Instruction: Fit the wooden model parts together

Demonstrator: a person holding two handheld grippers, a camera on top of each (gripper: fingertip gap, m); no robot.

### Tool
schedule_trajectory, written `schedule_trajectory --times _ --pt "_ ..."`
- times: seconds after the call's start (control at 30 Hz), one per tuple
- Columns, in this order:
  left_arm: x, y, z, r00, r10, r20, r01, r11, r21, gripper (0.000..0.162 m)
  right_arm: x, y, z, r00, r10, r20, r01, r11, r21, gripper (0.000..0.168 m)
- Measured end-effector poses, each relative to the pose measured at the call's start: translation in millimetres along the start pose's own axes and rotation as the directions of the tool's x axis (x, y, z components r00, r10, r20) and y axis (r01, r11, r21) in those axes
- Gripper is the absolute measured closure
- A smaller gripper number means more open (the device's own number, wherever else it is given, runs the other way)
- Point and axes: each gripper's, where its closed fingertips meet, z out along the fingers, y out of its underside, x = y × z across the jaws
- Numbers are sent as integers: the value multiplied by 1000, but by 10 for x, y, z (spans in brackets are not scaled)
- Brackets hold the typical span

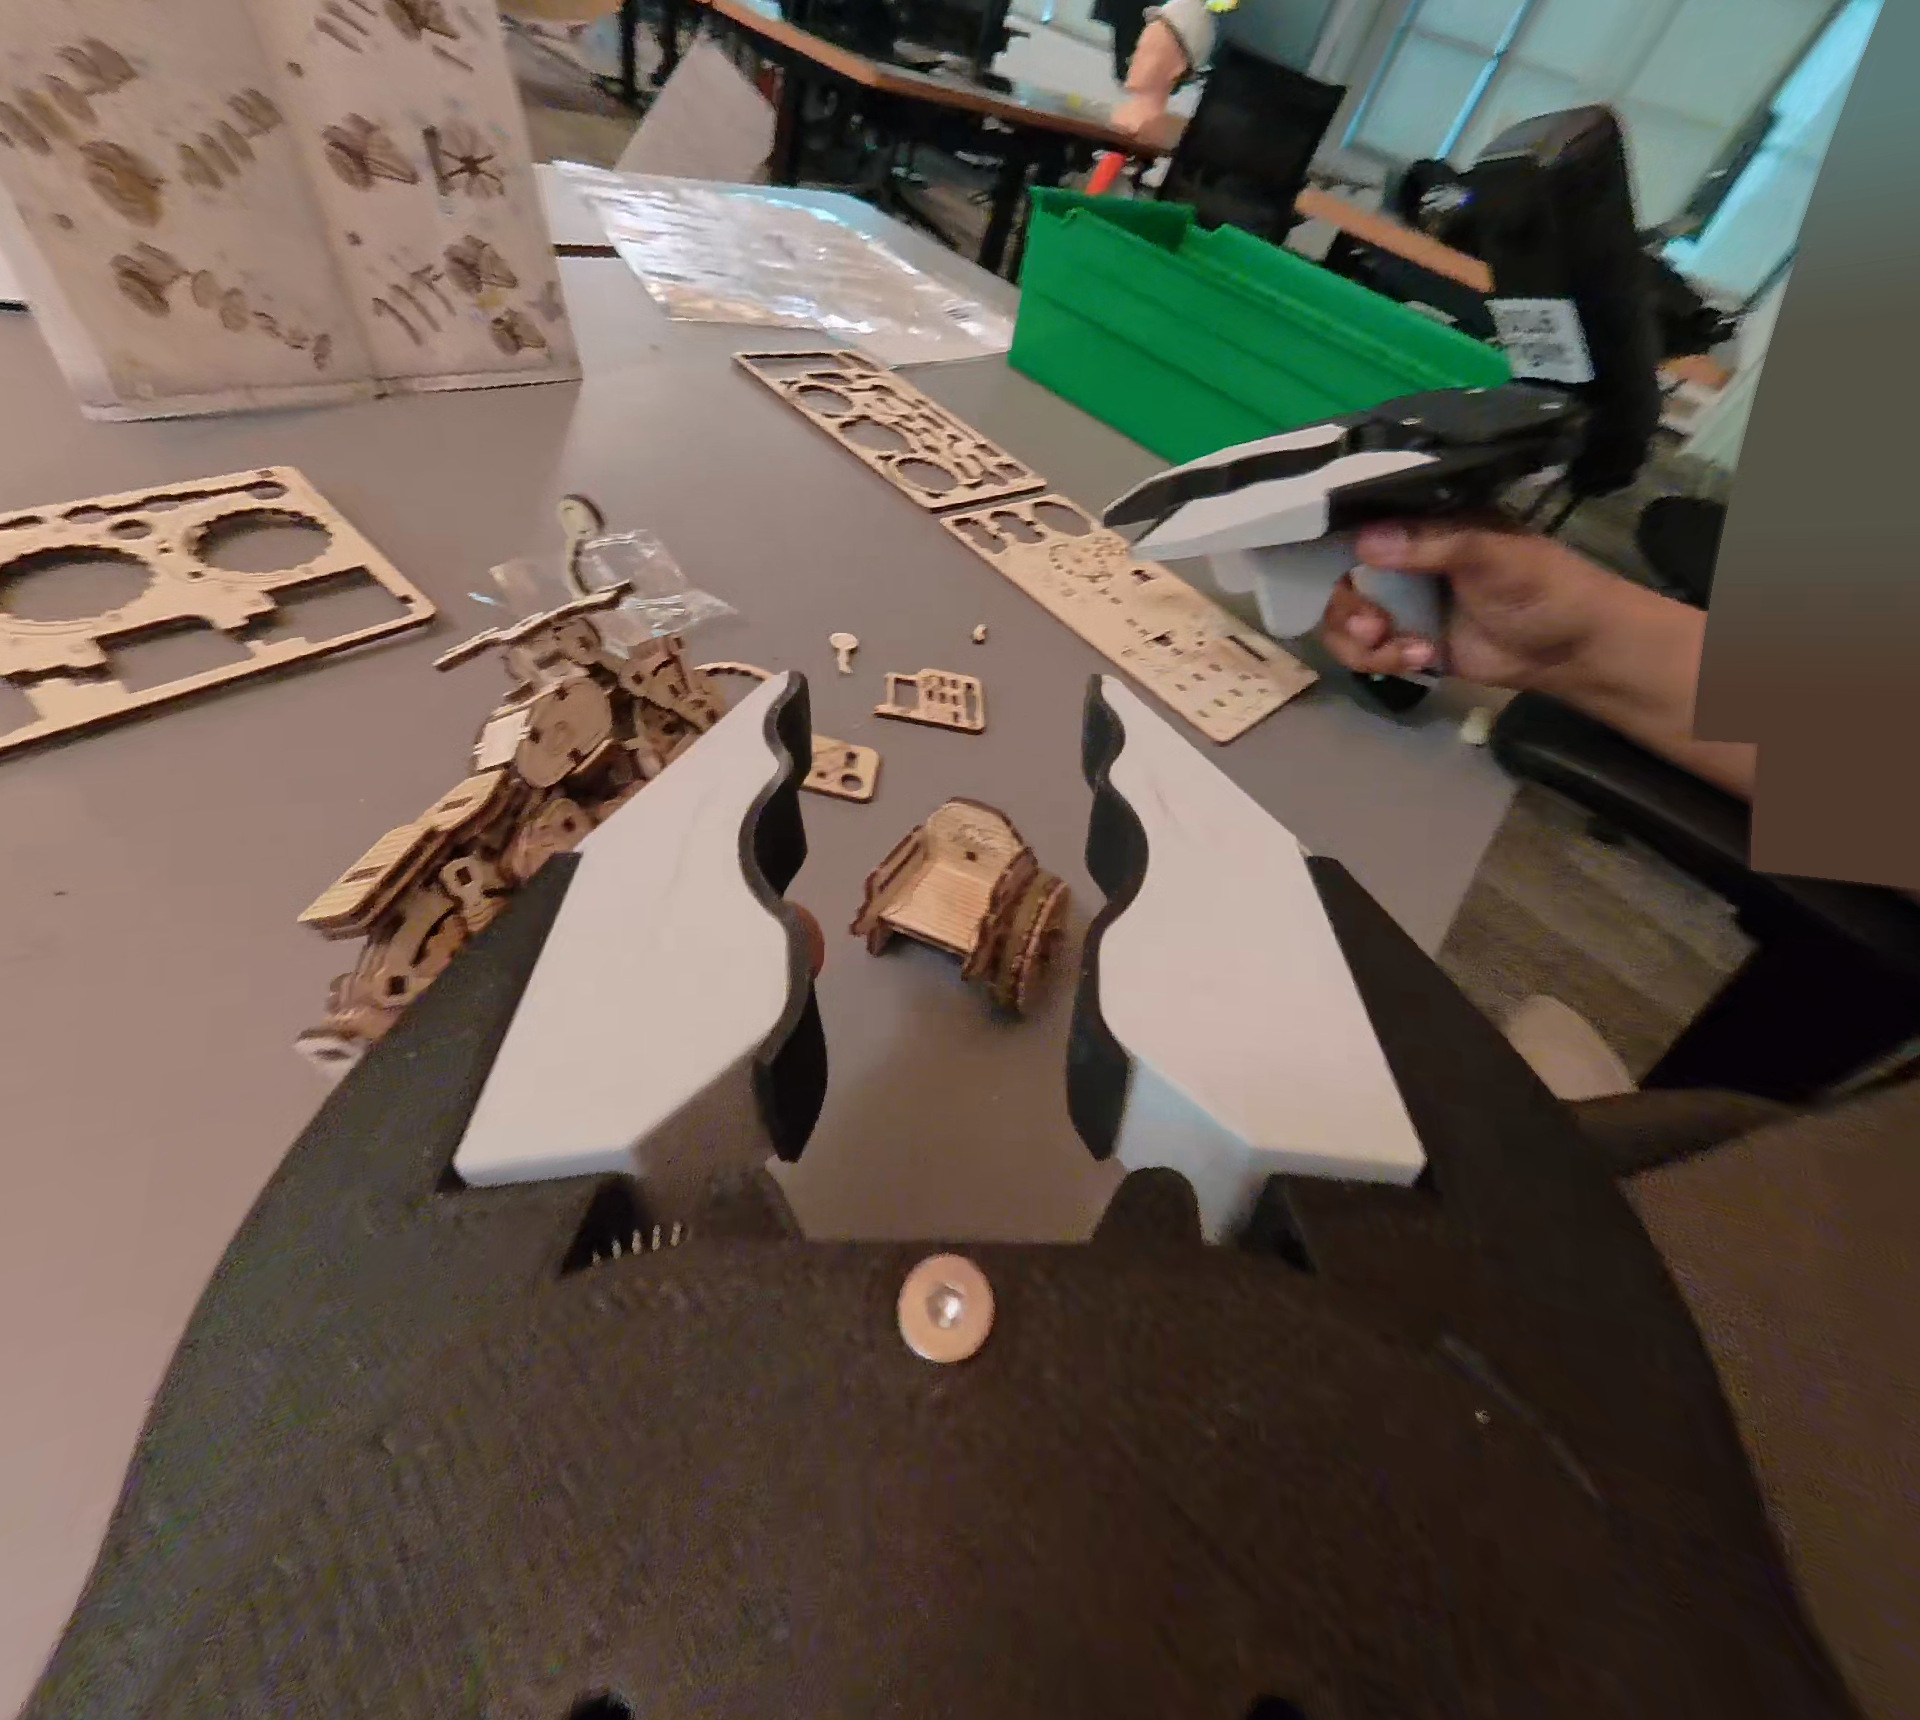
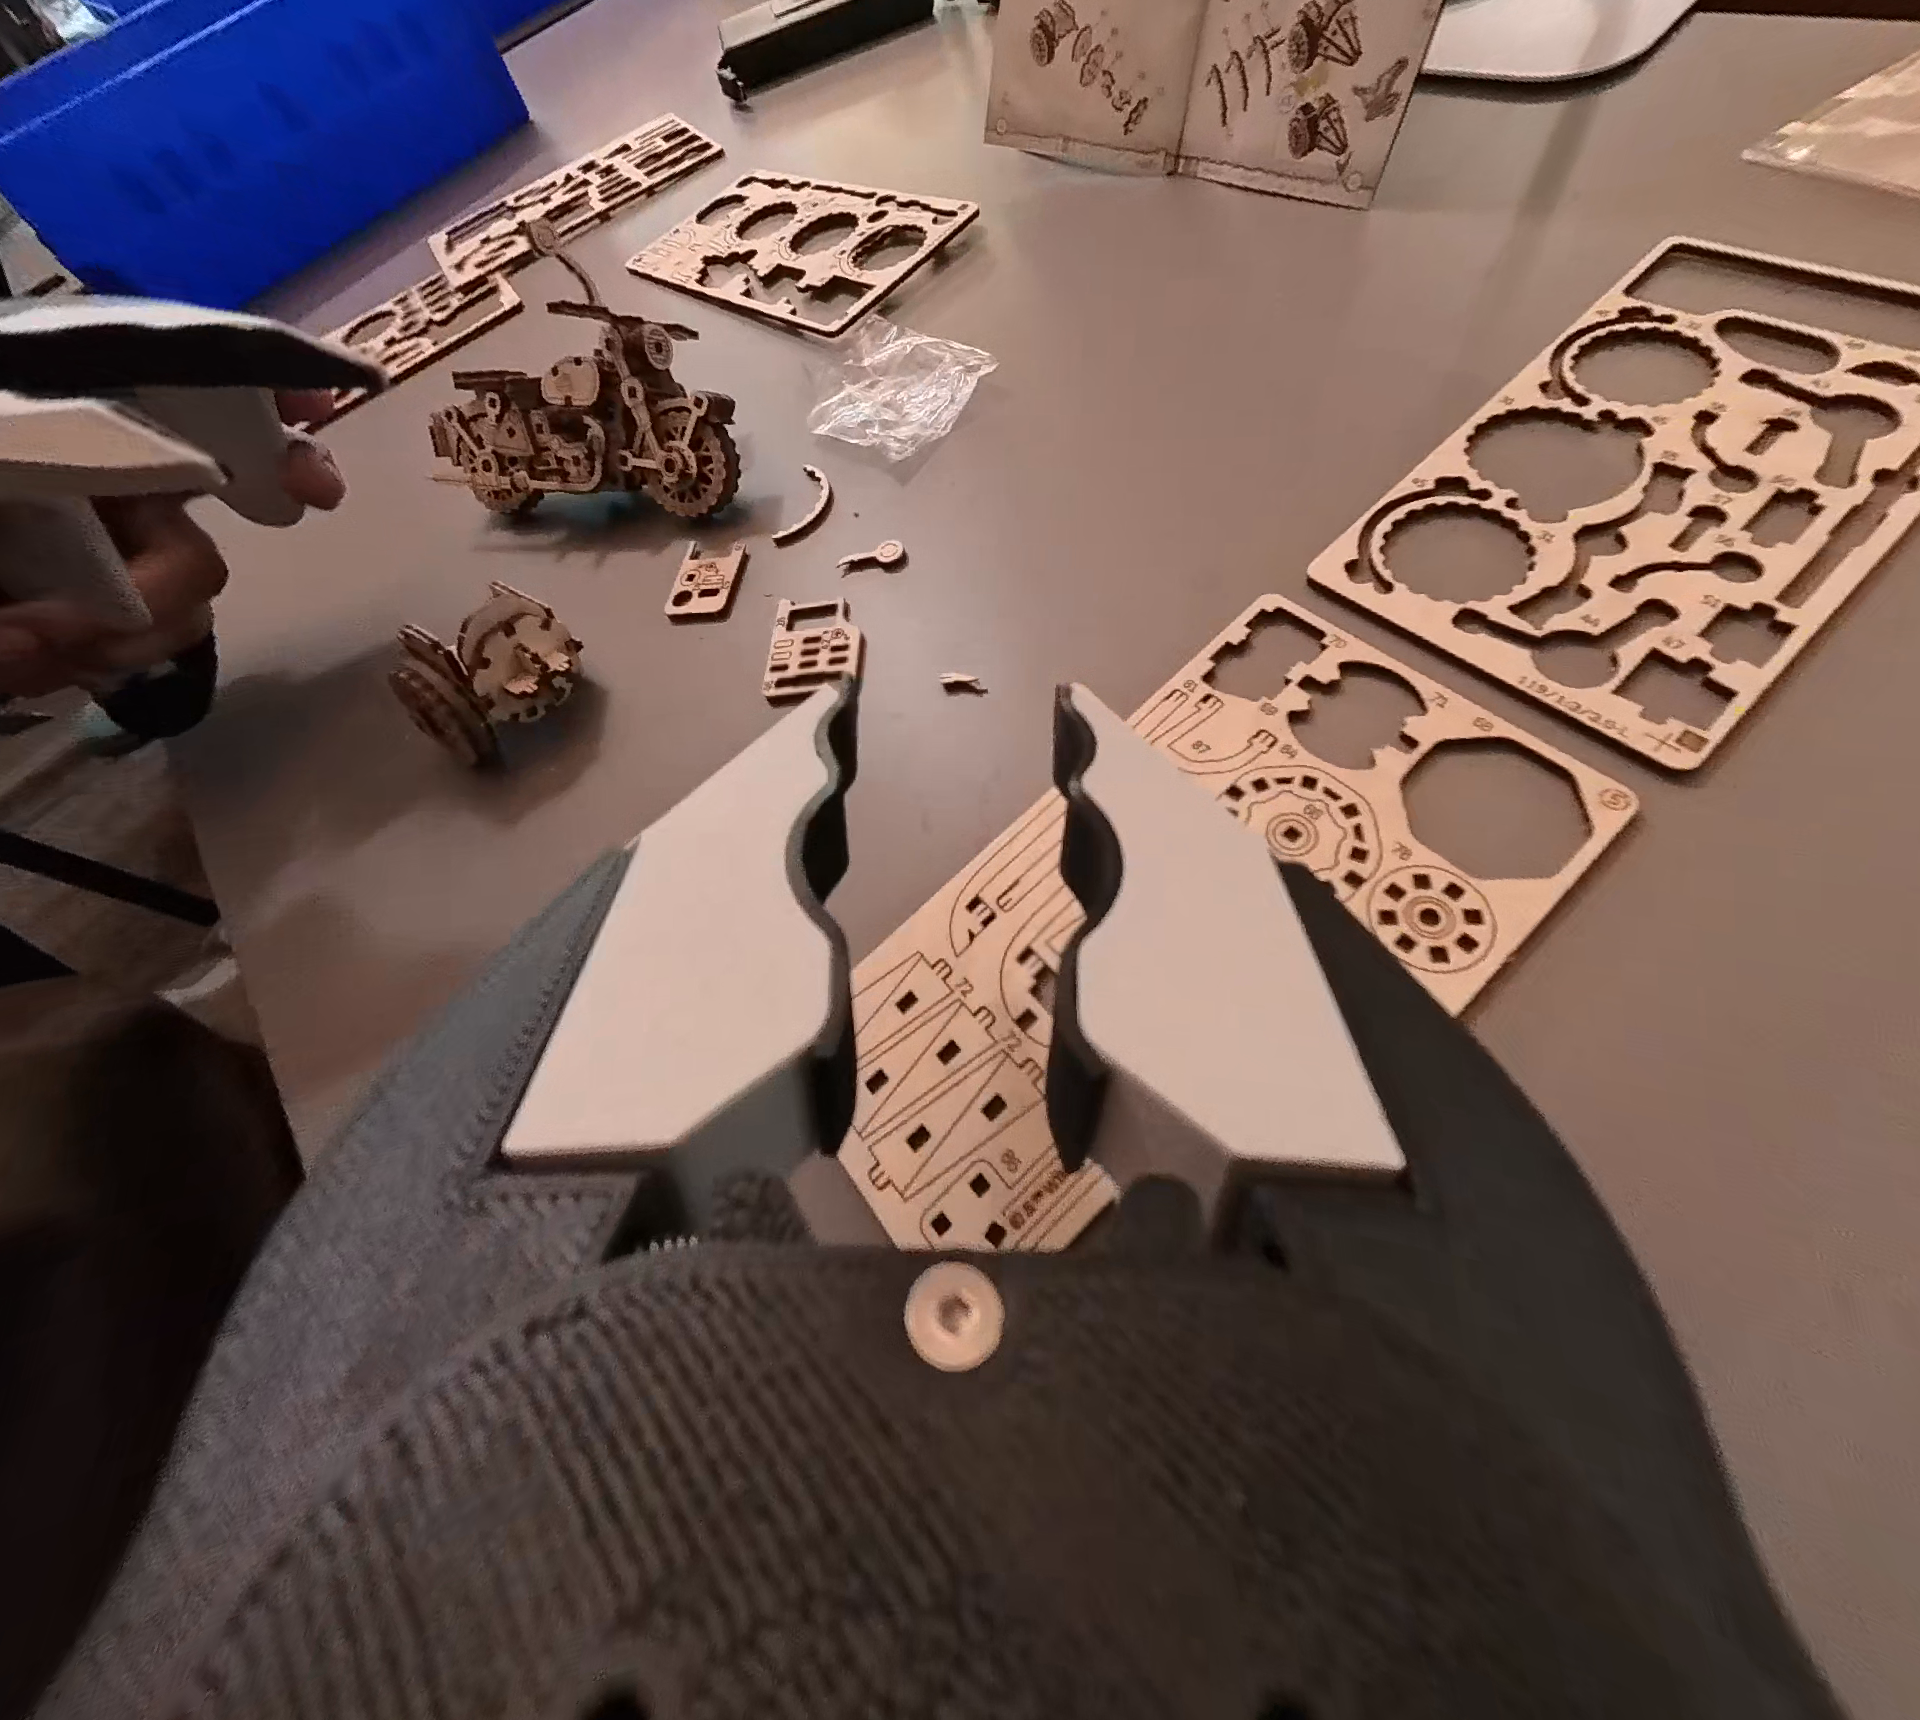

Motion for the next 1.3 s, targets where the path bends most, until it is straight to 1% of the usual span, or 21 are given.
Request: schedule_trajectory --times 0.07,0.13,0.2,0.23,0.3,0.4,0.63,0.9,1.07,1.17,1.23,1.3 --pt "-165 25 0 994 0 111 3 1000 -23 115 -6 18 13 999 -38 -17 38 999 -10 132" --pt "-346 12 -45 971 30 235 -21 999 -44 117 -9 19 19 996 -78 -36 78 997 -10 134" --pt "-567 -5 -143 914 87 396 -56 995 -88 123 -8 11 24 994 -99 -48 99 995 -6 135" --pt "-637 8 -183 887 118 447 -71 990 -121 122 -12 13 29 994 -100 -48 99 995 -7 135" --pt "-689 59 -216 861 152 485 -79 983 -167 116 -30 11 39 995 -92 -40 92 996 -7 135" --pt "-668 122 -199 867 149 475 -65 980 -189 112 -70 -23 33 996 -85 -39 86 996 9 136" --pt "-676 122 -216 847 182 499 -91 975 -201 112 -212 -96 -11 990 -131 -55 133 990 45 137" --pt "-692 134 -213 831 212 514 -113 969 -218 111 -270 -53 29 986 -159 -45 161 987 27 139" --pt "-713 170 -200 836 207 508 -103 969 -224 109 -228 -35 40 988 -145 -47 146 989 21 139" --pt "-626 168 -146 874 192 446 -109 973 -205 102 -223 -14 60 991 -130 -34 130 991 14 137" --pt "-466 165 -82 923 183 339 -126 975 -183 96 -254 3 80 993 -115 -6 115 993 7 133" --pt "-262 199 -29 967 166 193 -133 976 -173 94 -297 31 93 993 -112 19 113 994 -6 129"
